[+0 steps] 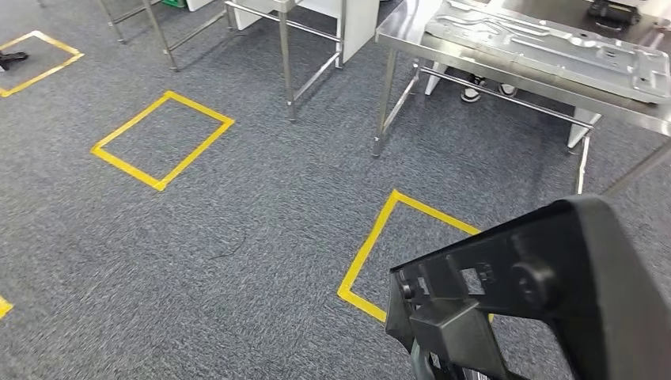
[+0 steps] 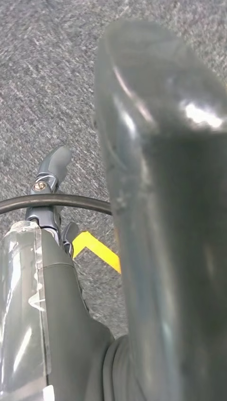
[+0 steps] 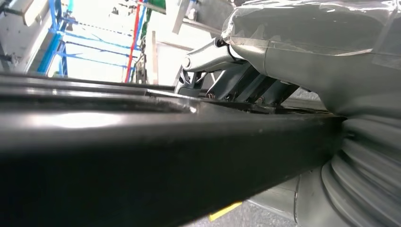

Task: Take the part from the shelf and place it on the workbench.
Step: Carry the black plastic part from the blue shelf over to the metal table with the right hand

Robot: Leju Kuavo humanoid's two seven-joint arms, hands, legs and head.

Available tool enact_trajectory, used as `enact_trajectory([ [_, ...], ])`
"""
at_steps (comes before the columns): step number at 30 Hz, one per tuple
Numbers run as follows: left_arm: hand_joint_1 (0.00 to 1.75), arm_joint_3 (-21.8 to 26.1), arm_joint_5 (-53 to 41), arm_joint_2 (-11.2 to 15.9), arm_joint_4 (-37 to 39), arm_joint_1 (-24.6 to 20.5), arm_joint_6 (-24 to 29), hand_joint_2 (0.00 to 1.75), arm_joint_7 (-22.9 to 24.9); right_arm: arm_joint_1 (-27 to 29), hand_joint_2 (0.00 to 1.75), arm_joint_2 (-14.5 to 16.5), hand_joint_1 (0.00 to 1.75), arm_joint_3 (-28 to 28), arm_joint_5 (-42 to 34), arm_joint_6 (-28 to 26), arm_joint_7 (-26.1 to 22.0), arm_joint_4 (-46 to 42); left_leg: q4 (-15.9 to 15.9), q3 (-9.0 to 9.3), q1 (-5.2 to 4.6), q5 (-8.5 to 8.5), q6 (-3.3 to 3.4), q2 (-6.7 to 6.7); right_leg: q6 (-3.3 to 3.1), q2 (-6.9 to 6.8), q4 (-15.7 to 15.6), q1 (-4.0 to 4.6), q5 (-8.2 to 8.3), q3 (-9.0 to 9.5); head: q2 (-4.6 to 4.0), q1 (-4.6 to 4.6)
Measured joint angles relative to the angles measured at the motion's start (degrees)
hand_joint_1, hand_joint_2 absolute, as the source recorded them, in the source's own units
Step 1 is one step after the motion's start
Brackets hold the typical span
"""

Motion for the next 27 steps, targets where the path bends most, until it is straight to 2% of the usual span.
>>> enact_trajectory([
  [1,0.0,0.0,0.01,0.02,0.01,0.09,-0.01,0.0,0.0,-0.04,1.75,0.0,1.75,0.0,0.01,0.0,0.01,0.0,0.01,-0.05,-0.07,-0.04,0.09,0.78,0.24,-0.63,3.6,-0.11,-1.66,-1.85,0.0,-0.01],
  [2,0.0,0.0,0.01,0.04,0.01,0.16,-0.03,0.0,0.01,-0.03,1.75,0.0,1.75,0.0,0.01,0.01,0.02,0.01,0.02,-0.06,-0.12,-0.11,0.08,1.55,0.4,-0.9,6.12,-0.21,-2.43,-3.15,0.0,-0.01],
  [3,0.0,0.0,0.01,0.05,0.01,0.18,-0.07,0.0,0.02,0.0,1.75,0.0,1.75,0.0,0.01,0.0,0.03,0.02,0.03,-0.03,-0.15,-0.2,0.02,2.31,0.49,-1.08,6.78,-0.27,-2.1,-3.52,0.0,-0.01],
  [4,0.0,0.0,0.0,0.05,0.01,0.15,-0.14,0.0,0.02,0.03,1.75,0.0,1.75,0.0,0.01,-0.01,0.04,0.03,0.03,0.09,-0.16,-0.33,-0.07,2.99,0.47,-1.34,5.2,-0.28,-0.71,-2.69,0.0,-0.02],
  [5,0.0,0.0,-0.02,0.04,0.01,0.12,-0.22,0.0,0.03,0.03,1.75,0.0,1.75,0.0,0.01,-0.01,0.07,0.04,0.03,0.3,-0.16,-0.48,-0.21,3.63,0.31,-1.99,1.74,-0.22,1.3,-0.81,0.0,-0.02],
  [7,0.0,0.0,-0.09,0.01,0.01,0.07,-0.41,0.0,0.03,0.0,1.75,0.0,1.75,0.01,0.03,-0.01,0.25,-0.03,0.05,0.81,-0.31,-0.9,-0.69,4.72,-0.44,-4.59,-5.75,0.25,4.12,3.24,0.0,-0.02],
  [8,0.0,0.0,-0.13,0.0,0.01,0.04,-0.48,0.0,0.03,0.01,1.75,0.0,1.75,0.04,0.06,-0.01,0.36,-0.11,0.06,1.06,-0.4,-1.1,-1.01,5.2,-0.86,-5.45,-7.88,0.54,4.62,4.37,0.0,-0.02],
  [9,0.0,0.0,-0.16,-0.01,0.01,0.01,-0.54,0.0,0.04,0.02,1.75,0.0,1.75,0.07,0.08,-0.01,0.45,-0.19,0.03,1.28,-0.48,-1.27,-1.31,5.69,-1.22,-5.79,-8.67,0.8,4.55,4.71,0.0,-0.02],
  [11,0.0,0.0,-0.17,-0.02,0.01,-0.16,-0.62,0.0,0.06,0.19,1.75,0.0,1.75,0.14,0.11,-0.02,0.56,-0.34,-0.08,1.72,-0.5,-1.56,-1.94,6.52,-1.84,-4.4,-8.89,0.77,4.7,4.71,0.0,-0.02],
  [12,0.0,0.0,-0.17,-0.02,0.0,-0.25,-0.63,0.0,0.06,0.29,1.75,0.0,1.75,0.15,0.11,-0.02,0.6,-0.41,-0.01,1.89,-0.43,-1.77,-2.24,6.37,-2.12,-3.87,-9.12,0.6,4.85,4.83,0.0,-0.02],
  [14,0.0,0.0,-0.18,-0.01,-0.01,-0.36,-0.63,0.0,0.05,0.43,1.75,0.0,1.75,0.17,0.11,-0.03,0.65,-0.55,0.26,2.01,-0.3,-2.17,-2.65,5.61,-2.48,-3.27,-9.55,0.22,5.15,5.14,0.0,-0.03],
  [17,0.0,0.0,-0.18,-0.01,-0.01,-0.37,-0.63,0.0,0.05,0.46,1.75,0.0,1.75,0.18,0.11,-0.03,0.65,-0.58,0.44,2.04,-0.26,-2.29,-2.7,5.03,-2.49,-3.21,-9.59,0.28,5.16,5.16,0.0,-0.04],
  [19,0.0,0.0,-0.18,-0.01,-0.01,-0.37,-0.62,0.0,0.04,0.44,1.75,0.0,1.75,0.19,0.11,-0.06,0.64,-0.66,1.09,1.77,-0.26,-2.76,-2.78,3.86,-2.56,-2.99,-9.68,0.24,5.18,5.19,0.0,-0.04],
  [21,0.0,0.01,-0.18,-0.01,0.01,-0.28,-0.61,0.0,0.04,0.3,1.75,0.0,1.75,0.3,0.11,-0.1,0.66,-0.73,5.82,-0.5,-0.18,-5.4,-2.99,1.69,-2.93,-2.13,-9.74,0.19,5.22,5.18,0.0,-0.05],
  [22,0.0,0.01,-0.18,-0.01,0.01,-0.15,-0.6,0.0,0.09,0.24,1.75,0.0,1.75,0.38,0.1,-0.19,0.87,-0.74,8.21,-1.99,-0.13,-5.63,-3.08,0.8,-3.07,-0.7,-9.6,0.21,5.16,5.19,0.0,-0.05],
  [23,0.0,0.02,-0.18,-0.01,0.01,-0.04,-0.59,0.0,0.14,0.17,1.75,0.0,1.75,0.45,0.09,-0.31,1.12,-0.73,9.07,-2.85,-0.08,-4.98,-3.11,0.04,-3.15,0.83,-9.39,0.24,5.07,5.2,0.0,-0.06],
  [25,0.0,0.03,-0.22,0.02,0.01,0.08,-0.57,0.0,0.28,0.09,1.75,0.0,1.75,0.55,0.07,-0.66,1.66,-0.73,4.81,-1.84,0.06,-1.5,-2.77,-2.19,-2.75,3.73,-8.63,0.27,4.69,5.06,0.0,-0.06],
  [26,0.0,0.03,-0.26,0.03,0.01,0.05,-0.56,0.0,0.34,0.03,1.75,0.0,1.75,0.61,0.07,-0.75,1.75,-0.73,2.49,-0.91,0.07,-0.82,-2.51,-3.26,-2.43,4.36,-8.34,0.22,4.59,4.83,0.0,-0.06],
  [27,0.0,0.04,-0.31,0.05,0.01,0.05,-0.56,0.0,0.39,-0.03,1.75,0.0,1.75,0.68,0.07,-0.81,1.82,-0.74,1.38,-0.48,0.0,-0.83,-2.22,-4.02,-2.07,4.93,-8.14,0.13,4.55,4.56,0.0,-0.06],
])
